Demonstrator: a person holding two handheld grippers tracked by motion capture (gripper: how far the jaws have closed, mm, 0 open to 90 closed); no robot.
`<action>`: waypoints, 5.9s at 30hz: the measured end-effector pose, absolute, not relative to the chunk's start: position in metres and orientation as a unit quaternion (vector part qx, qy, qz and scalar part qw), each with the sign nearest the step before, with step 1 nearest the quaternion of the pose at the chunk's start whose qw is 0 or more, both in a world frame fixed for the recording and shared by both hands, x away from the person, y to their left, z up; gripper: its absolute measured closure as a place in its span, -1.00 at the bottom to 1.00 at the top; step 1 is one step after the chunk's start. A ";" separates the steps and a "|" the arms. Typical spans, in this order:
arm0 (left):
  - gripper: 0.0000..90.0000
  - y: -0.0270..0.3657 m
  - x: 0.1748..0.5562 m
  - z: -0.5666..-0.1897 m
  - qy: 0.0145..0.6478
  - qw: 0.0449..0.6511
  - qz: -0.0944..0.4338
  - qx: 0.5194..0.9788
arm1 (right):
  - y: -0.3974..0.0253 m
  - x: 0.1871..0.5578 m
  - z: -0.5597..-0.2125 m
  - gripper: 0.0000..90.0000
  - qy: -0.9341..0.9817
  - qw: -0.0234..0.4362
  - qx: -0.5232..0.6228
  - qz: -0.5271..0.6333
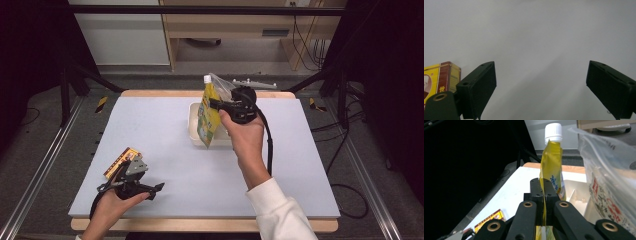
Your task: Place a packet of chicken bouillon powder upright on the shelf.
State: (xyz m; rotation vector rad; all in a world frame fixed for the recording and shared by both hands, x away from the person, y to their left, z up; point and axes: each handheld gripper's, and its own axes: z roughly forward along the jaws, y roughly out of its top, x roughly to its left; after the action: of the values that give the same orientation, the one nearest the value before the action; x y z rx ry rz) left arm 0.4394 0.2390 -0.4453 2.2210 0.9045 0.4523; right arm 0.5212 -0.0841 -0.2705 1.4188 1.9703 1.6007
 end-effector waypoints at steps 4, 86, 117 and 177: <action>-0.80 0.243 0.439 -0.446 0.357 0.350 0.175 0.848 | -0.082 0.529 -0.269 1.00 0.668 0.122 0.490 0.547; -0.79 0.247 0.440 -0.455 0.365 0.349 0.161 0.848 | -0.067 0.587 -0.288 1.00 0.653 0.167 0.515 0.529; -0.79 0.246 0.440 -0.456 0.361 0.344 0.161 0.852 | -0.064 0.591 -0.305 1.00 0.662 0.221 0.501 0.512; -0.86 0.257 0.442 -0.440 0.364 0.333 0.199 0.846 | -0.100 0.509 -0.352 -0.17 0.674 0.200 0.449 0.552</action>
State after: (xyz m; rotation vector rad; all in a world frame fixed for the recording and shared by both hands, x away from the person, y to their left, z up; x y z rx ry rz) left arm 0.4416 0.2567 -0.4400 2.2102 0.9512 0.5199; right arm 0.5088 -0.0995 -0.3519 1.2541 1.8849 1.5424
